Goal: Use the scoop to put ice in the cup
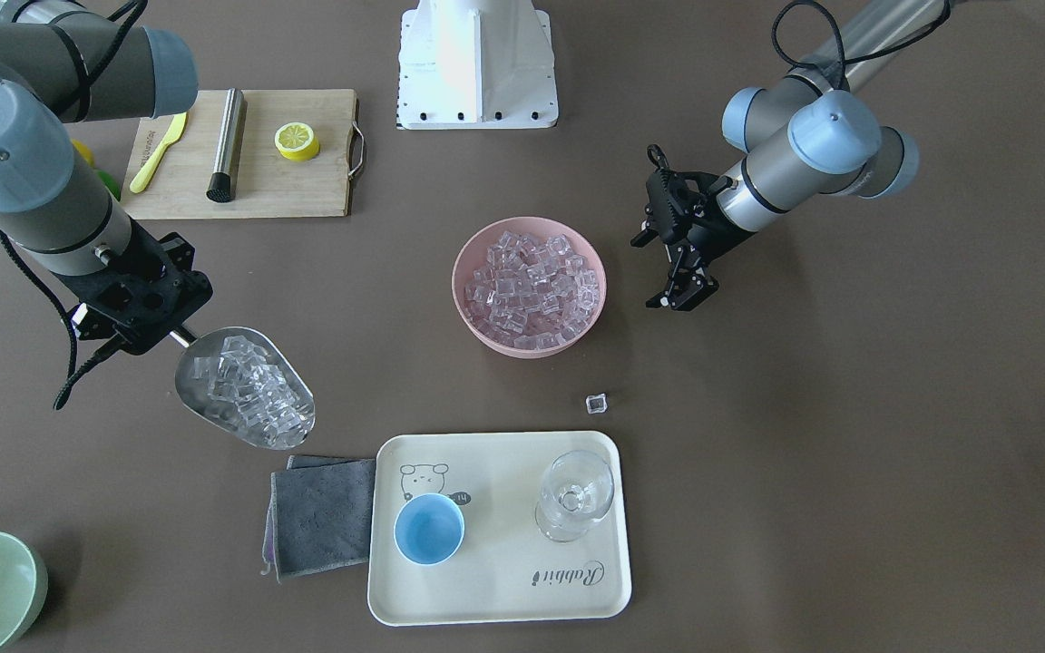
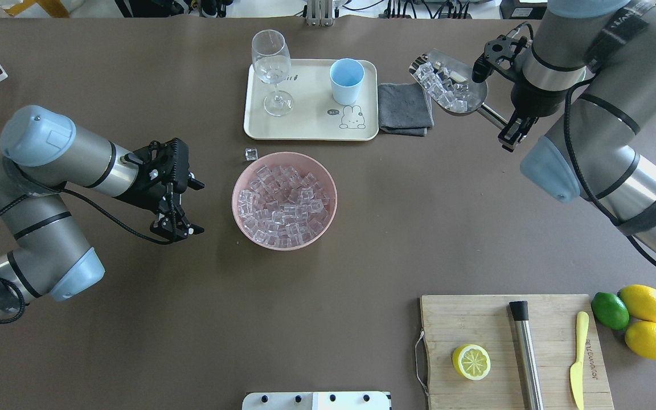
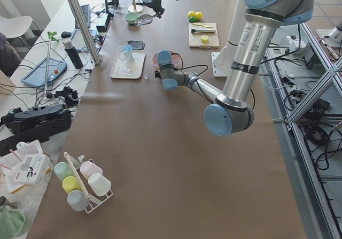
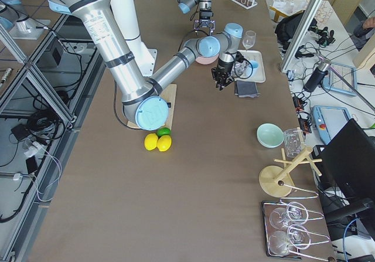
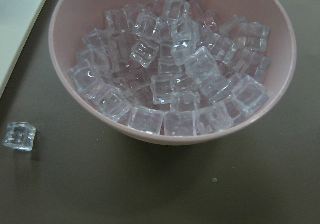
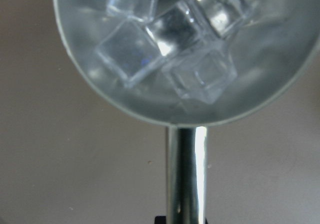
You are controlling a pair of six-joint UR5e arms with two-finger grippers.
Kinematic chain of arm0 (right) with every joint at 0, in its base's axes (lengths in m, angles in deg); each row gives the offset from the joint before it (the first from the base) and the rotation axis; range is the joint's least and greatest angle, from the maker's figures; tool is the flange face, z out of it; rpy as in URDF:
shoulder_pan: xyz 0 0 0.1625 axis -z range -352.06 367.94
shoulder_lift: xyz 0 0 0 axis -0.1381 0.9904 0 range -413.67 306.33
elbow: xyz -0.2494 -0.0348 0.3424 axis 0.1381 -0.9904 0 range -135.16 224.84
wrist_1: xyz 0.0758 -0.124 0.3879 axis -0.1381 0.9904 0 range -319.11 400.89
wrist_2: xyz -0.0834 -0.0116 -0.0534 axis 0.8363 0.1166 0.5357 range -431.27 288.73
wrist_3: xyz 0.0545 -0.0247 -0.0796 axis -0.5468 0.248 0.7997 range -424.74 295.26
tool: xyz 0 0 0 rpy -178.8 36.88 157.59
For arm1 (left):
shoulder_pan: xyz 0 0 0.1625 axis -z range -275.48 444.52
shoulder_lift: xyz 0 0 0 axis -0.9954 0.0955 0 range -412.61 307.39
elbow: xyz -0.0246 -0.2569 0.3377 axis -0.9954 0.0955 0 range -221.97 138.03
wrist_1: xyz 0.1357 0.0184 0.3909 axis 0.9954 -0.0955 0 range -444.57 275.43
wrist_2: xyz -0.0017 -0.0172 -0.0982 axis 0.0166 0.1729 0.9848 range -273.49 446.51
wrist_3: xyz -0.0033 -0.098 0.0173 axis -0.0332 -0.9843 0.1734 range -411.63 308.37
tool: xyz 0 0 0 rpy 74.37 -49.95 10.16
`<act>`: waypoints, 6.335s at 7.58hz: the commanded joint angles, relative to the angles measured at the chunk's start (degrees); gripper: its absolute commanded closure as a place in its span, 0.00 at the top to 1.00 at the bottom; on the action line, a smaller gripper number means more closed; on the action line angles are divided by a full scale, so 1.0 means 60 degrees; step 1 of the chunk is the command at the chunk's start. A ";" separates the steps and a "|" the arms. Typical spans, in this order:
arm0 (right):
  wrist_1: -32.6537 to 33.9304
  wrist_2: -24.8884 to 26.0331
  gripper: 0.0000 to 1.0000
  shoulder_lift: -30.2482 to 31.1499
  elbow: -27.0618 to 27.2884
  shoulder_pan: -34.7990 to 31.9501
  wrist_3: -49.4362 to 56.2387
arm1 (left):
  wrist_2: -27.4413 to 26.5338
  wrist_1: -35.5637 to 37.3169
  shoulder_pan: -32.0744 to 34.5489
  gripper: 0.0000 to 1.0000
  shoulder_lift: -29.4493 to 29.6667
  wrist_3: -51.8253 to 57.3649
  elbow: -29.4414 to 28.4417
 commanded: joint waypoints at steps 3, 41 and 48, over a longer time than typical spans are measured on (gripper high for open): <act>0.0345 0.0065 0.00 -0.2626 -0.3104 -0.0498 0.0829 | 0.0186 0.4275 0.0996 0.99 -0.0122 0.0003 0.2141; 0.4097 0.3419 0.00 -0.6851 -0.7871 0.0543 0.3790 | 0.0068 0.9079 0.8968 0.99 -0.3813 0.0033 0.1705; 0.3201 0.0933 0.00 0.2202 0.2876 -0.1523 -0.2445 | 0.0097 0.7986 0.8983 0.99 -0.3815 0.0018 0.1161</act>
